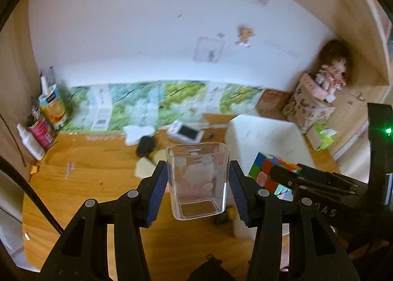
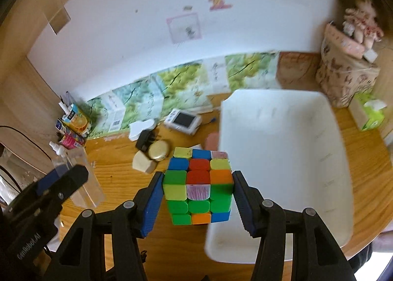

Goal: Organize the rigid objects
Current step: 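Carry the clear box and Rubik's cube into the white tray and open both tools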

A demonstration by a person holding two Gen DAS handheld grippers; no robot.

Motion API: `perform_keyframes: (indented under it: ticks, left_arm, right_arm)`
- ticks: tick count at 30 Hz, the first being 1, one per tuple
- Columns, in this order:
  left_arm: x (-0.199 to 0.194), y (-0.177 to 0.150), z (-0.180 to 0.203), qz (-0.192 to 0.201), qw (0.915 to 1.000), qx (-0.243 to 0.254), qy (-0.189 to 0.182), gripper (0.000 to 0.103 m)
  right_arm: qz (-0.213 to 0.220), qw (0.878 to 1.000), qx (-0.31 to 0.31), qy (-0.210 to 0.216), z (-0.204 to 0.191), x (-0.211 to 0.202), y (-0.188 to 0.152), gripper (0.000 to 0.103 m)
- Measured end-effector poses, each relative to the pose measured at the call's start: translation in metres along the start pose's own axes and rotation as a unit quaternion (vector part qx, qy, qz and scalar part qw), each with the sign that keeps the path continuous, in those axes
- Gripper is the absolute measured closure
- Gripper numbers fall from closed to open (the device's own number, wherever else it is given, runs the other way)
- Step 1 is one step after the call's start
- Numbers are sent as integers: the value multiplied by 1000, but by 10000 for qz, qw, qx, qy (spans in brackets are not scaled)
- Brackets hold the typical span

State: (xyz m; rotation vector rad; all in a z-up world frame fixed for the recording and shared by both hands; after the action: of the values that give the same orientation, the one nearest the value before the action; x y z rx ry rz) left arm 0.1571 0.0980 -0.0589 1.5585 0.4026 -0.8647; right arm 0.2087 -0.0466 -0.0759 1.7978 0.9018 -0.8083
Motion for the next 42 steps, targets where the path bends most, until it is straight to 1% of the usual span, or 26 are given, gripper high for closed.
perform_keyframes:
  ticks: [5, 11, 18, 23, 29, 30, 32, 33, 37, 42]
  left_arm:
    - [3, 10, 39, 208, 9996, 119, -168, 49]
    - [13, 16, 87, 297, 9984, 261, -403, 49]
    - [29, 19, 133, 263, 9972, 259, -658, 49]
    - [42, 17, 153, 174, 9969, 151, -751, 49]
    - [55, 17, 167, 65, 9971, 27, -759, 48]
    - [56, 17, 167, 66, 9971, -1, -752, 45]
    - [57, 19, 167, 114, 9974, -59, -705, 25]
    - [56, 21, 166, 180, 9977, -94, -646, 24]
    - [53, 23, 162, 266, 9982, -160, -516, 23]
    - [50, 23, 150, 336, 9982, -315, -379, 23]
  right_arm:
    - [37, 9999, 104, -85, 43, -15, 7, 47]
    - [10, 9995, 226, -213, 93, -24, 14, 47]
    - [-134, 9994, 208, -258, 131, -24, 23, 47]
    - [-350, 9988, 189, -289, 155, -17, 29, 47]
    - [-722, 9968, 241, -235, 175, -1, 32, 47]
    - [-768, 9965, 248, -221, 177, 1, 33, 47]
    - [-851, 9959, 237, -196, 179, 5, 35, 47]
    - [-889, 9956, 227, -181, 180, 8, 35, 47]
    - [-977, 9950, 218, -68, 178, 12, 37, 45]
    - [-844, 9963, 92, 126, 168, 5, 37, 45]
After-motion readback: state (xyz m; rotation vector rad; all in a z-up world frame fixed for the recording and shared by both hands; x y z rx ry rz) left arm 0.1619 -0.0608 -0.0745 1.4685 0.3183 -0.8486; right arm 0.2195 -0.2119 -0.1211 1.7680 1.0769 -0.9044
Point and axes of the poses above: each gripper's, at about its wrist camera, not at the fingertips, and x roughly the way its jaws point, z to its right, y to its top, the point moved 5 cm from there along x, roughly the way its jaws point, and after that the axes turned 14 degrees about x, right-handed, at the moved point
